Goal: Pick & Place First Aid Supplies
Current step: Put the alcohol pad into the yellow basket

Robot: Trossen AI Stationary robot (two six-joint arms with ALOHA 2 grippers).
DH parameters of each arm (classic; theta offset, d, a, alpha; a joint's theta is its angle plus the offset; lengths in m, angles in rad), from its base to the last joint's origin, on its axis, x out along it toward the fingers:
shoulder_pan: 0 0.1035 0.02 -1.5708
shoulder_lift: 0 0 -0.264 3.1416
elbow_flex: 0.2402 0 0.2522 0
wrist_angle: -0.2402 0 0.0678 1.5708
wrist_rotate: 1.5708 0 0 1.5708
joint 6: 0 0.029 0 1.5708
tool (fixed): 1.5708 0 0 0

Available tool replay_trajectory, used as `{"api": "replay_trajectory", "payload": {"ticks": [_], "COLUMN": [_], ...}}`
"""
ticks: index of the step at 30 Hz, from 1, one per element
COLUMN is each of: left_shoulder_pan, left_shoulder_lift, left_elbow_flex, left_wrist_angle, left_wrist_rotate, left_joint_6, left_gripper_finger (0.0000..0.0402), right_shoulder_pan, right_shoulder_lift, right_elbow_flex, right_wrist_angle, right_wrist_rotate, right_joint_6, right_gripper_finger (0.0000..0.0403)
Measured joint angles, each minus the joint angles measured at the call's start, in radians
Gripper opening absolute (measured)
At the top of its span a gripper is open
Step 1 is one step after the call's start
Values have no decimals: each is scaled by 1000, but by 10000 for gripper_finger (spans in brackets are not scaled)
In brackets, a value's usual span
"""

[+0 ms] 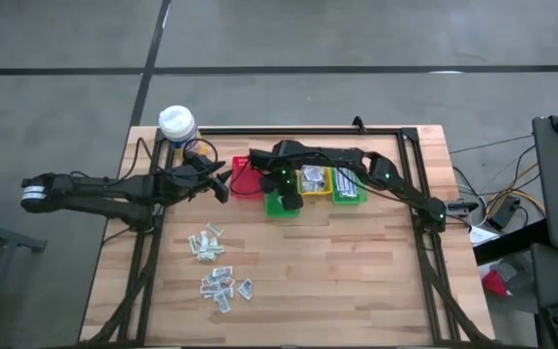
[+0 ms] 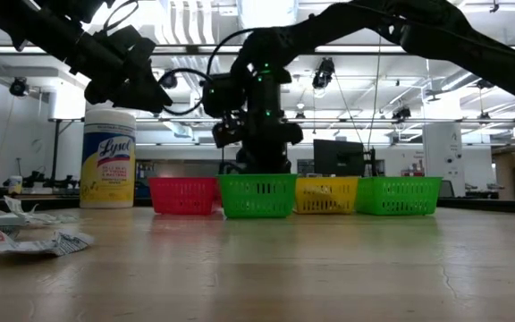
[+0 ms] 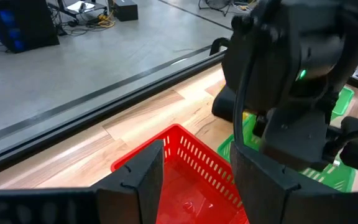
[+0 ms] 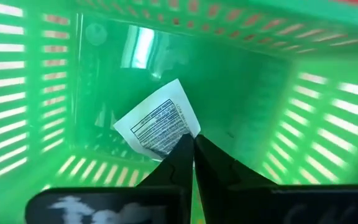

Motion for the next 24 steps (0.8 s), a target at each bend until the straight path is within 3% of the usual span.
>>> {"api": "replay_trajectory", "payload": {"ticks": [8, 17, 24], "left_shoulder_pan": [0, -1, -1], "left_shoulder_lift": [0, 0, 0], "left_elbow_flex": [0, 0, 0], "left_wrist_angle": [0, 0, 0], "left_wrist_rotate": [0, 0, 0], "left_joint_6": [6, 33, 37], "left_gripper_finger": [181, 181, 181], "right_shoulder_pan": [-1, -8, -54], "right_shoulder_lift": [-3, -114, -167], "right_elbow_flex": [164, 156, 156], "right_wrist_angle": [-102, -157, -237], "right_wrist_rotate": [17, 196, 253], "right_joint_6": [51, 134, 231], "right_gripper_finger": [8, 8, 8]}}
